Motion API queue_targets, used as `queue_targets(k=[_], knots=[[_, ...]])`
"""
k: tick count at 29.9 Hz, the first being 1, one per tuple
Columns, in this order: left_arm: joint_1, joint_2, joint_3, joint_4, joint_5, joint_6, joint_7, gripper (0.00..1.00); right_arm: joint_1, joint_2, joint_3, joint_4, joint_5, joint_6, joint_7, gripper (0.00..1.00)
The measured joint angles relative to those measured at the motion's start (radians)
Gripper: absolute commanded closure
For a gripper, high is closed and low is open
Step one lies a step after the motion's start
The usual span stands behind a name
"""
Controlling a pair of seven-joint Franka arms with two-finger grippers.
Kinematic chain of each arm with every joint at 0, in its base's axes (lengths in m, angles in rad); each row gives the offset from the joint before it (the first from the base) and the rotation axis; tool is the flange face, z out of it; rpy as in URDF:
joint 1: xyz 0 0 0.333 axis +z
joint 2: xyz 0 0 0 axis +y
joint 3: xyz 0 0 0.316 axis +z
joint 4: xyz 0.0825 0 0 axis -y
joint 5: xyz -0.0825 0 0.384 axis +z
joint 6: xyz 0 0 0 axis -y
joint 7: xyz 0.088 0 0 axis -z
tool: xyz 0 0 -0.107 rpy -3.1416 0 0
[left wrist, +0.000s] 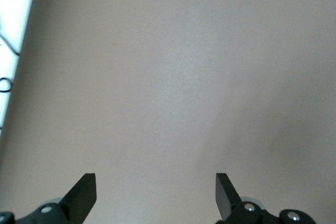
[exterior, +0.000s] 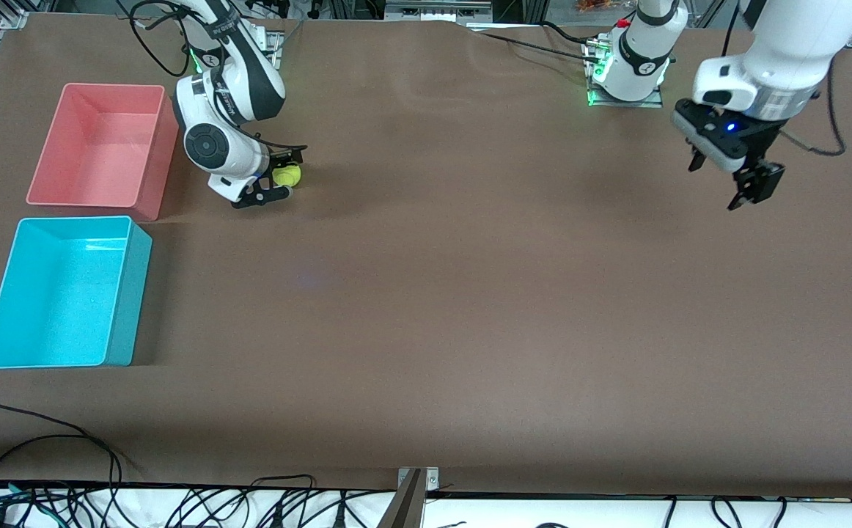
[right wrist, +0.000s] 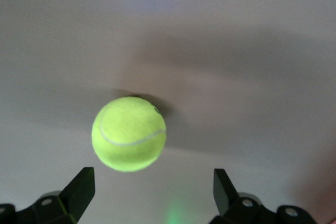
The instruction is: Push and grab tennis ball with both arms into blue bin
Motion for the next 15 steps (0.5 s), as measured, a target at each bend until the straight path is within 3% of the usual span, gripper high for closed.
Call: queue_targets(k=[7, 11, 15], knots=[[0.002, -0.011, 0.012, 0.138, 0.0, -0.163, -0.03, 0.0, 0.001, 0.042, 0.038, -0.002, 0.006, 0.046, 0.0, 0.01], [0.003, -0.011, 0.04, 0.19, -0.01, -0.218, -0.086, 0.0, 0.001, 0.067, 0.042, -0.004, 0.006, 0.051, 0.0, 0.2], [0.004, -0.011, 0.062, 0.238, -0.013, -0.291, -0.188, 0.0, 0.001, 0.087, 0.042, -0.004, 0.006, 0.063, -0.001, 0.49]])
